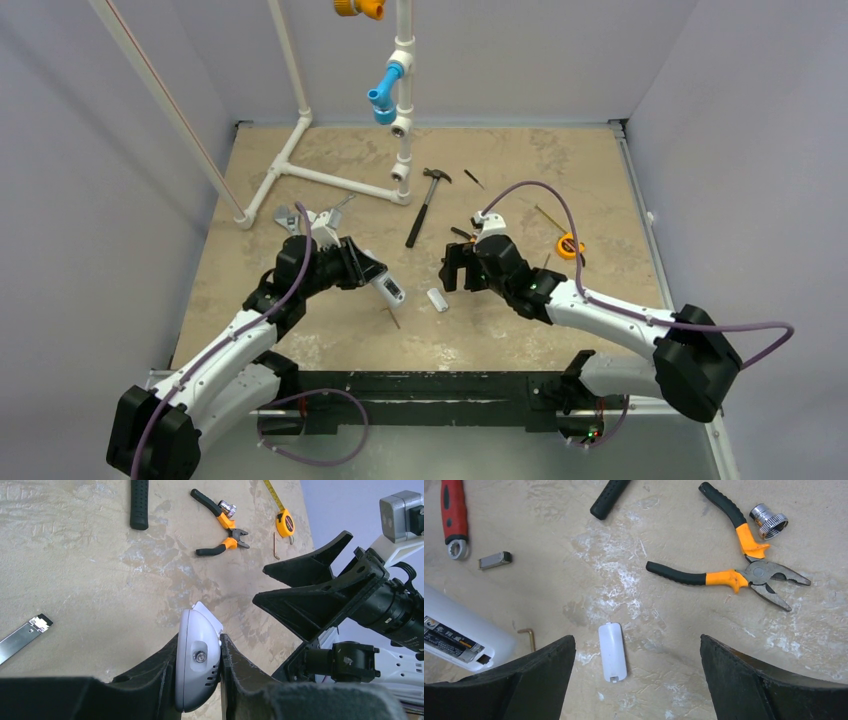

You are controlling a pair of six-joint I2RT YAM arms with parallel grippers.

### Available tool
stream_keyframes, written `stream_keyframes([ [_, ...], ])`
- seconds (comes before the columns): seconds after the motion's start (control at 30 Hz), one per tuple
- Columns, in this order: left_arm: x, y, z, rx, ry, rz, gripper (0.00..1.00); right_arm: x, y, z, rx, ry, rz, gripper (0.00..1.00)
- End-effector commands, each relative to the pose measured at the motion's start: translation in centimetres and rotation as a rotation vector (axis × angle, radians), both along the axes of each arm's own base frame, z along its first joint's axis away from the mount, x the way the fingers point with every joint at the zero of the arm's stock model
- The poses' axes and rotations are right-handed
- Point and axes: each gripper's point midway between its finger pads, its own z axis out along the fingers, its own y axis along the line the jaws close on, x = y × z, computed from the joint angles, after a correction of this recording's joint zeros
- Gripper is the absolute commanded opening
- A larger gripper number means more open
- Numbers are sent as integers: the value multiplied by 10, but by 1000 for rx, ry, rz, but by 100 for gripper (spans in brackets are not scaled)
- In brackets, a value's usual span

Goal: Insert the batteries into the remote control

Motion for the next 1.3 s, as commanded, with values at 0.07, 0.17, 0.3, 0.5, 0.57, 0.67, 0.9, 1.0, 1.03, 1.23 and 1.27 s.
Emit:
stream_keyframes([
  [0.07, 7, -1, 23, -33, -60, 9, 0, -6, 19, 23, 73, 4, 89, 86],
  [0.17, 7, -1, 23, -32, -61, 9, 0, -12, 27, 57, 229, -61, 108, 80],
  [0.3, 7, -2, 23, -36, -58, 10, 0, -7, 24, 76, 283, -48, 67, 75],
  [0.5, 7, -2, 24, -32, -63, 6, 0, -6, 20, 101, 610, 93, -5, 63],
  [0.57, 7, -1, 24, -31, -64, 8, 0, -1, 14, 119, 780, 131, -28, 58],
  [0.67, 7, -2, 25, -35, -61, 10, 0, 2, 1, 135, 1008, 196, -61, 55],
  [0.9, 8, -2, 28, -41, -70, 8, 0, 1, -14, 154, 1230, 229, -72, 52],
  [1.0, 8, -2, 26, -37, -65, 6, 0, 1, -17, 153, 1213, 221, -84, 49],
  [1.03, 8, -2, 25, -36, -62, 6, 0, 2, -18, 149, 1197, 226, -93, 45],
  [1.23, 8, -3, 27, -38, -63, 3, 0, 1, -19, 135, 1202, 253, -101, 25],
  [1.27, 8, -3, 26, -39, -60, 5, 0, 0, -19, 135, 1209, 259, -97, 22],
])
